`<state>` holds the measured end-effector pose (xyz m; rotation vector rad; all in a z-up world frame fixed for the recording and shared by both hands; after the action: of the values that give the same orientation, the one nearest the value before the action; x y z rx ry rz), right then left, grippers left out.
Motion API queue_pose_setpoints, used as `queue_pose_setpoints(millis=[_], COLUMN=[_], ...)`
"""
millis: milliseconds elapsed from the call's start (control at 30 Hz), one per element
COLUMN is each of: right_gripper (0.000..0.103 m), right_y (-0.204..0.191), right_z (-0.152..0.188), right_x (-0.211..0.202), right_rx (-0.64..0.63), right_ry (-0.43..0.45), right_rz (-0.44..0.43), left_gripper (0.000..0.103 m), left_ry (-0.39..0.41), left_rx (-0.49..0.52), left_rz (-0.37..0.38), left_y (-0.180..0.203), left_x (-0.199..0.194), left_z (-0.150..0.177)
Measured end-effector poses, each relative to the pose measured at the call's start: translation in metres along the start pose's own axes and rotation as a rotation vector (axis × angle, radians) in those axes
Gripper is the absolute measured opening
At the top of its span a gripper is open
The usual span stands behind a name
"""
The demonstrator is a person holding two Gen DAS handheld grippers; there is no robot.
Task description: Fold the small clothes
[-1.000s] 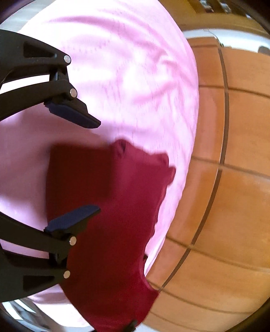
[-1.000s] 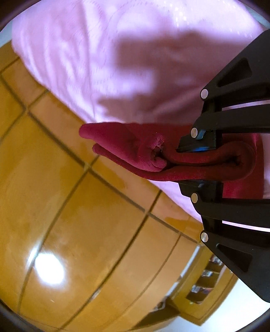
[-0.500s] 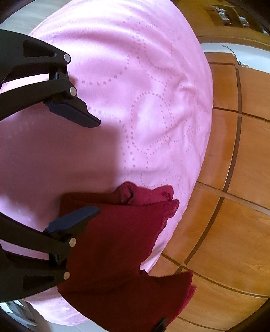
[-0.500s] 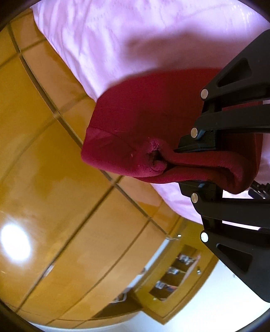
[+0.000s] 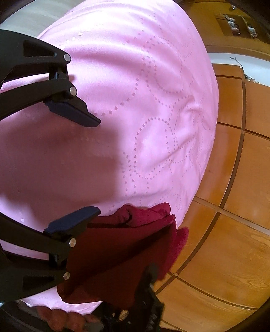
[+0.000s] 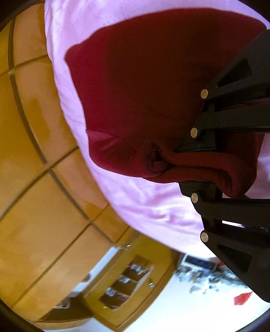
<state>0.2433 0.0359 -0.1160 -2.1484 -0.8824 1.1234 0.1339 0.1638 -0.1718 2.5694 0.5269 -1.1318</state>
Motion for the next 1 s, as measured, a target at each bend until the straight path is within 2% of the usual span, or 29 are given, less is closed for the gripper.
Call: queue_pose_setpoints(millis=[133,233,300,367,433,467,533,600,700,867,900,967,1000], right_gripper=[0.018,0.038,0.063,0.065,0.066,0.073,0.077,0.08,0.082,0.082,0.083,0.083,0.085], right_y=[0.002,-0.002,-0.011,-0.019,-0.025,-0.025,-0.018,0.001,0.035,0.071,0.074,0.077,0.075], right_z=[0.018,0.022,0.025,0.025,0.024,0.023,0.022,0.019,0.02,0.029,0.031,0.031,0.03], right_x=[0.012,0.013,0.009,-0.003,-0.025,-0.042,-0.066,-0.098,-0.131,-0.151,-0.15,-0.141,-0.133], right_rx=[-0.063,-0.117,-0.114,-0.104,-0.125,-0.144,-0.161,-0.162,-0.117,-0.015,-0.006,-0.015,-0.029], right_ry=[-0.054,-0.067,-0.074,-0.057,-0.008,0.033,0.093,0.152,0.183,0.192,0.184,0.162,0.147], right_rz=[0.052,0.034,-0.033,-0.103,-0.121,-0.107,-0.055,0.057,0.238,0.317,0.322,0.325,0.327], left_gripper=[0.08,0.08,0.08,0.08,0.08,0.08,0.08,0.08,0.08,0.08,0.075,0.058,0.039], left_ry=[0.001,-0.001,-0.002,-0.002,0.007,0.011,0.032,0.062,0.091,0.082,0.078,0.055,0.029], left_rx=[0.003,0.003,-0.001,-0.007,-0.02,-0.028,-0.044,-0.037,0.01,0.083,0.101,0.165,0.199], left_rz=[0.003,0.004,0.006,0.006,0.012,0.018,0.053,0.09,0.158,0.205,0.209,0.209,0.2], left_y=[0.0,0.0,-0.001,-0.002,-0.003,-0.003,0.0,0.01,0.037,0.083,0.091,0.108,0.114], left_x=[0.001,0.001,0.0,-0.002,-0.006,-0.009,-0.018,-0.029,-0.042,-0.038,-0.035,-0.022,-0.013], left_z=[-0.001,-0.001,-0.002,-0.003,-0.006,-0.009,-0.015,-0.023,-0.035,-0.048,-0.049,-0.048,-0.044])
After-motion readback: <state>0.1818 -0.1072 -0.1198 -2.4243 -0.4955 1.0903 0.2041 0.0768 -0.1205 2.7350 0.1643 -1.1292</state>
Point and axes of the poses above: each gripper's, at about its wrist camera, not at the fingertips, and x roughly the way its jaws point, y to its right, z to its underside, the point moved 6 cm from there along x, roughly the way its jaws point, and after that the axes turned 15 degrees about -z, right-handed, at the moved point
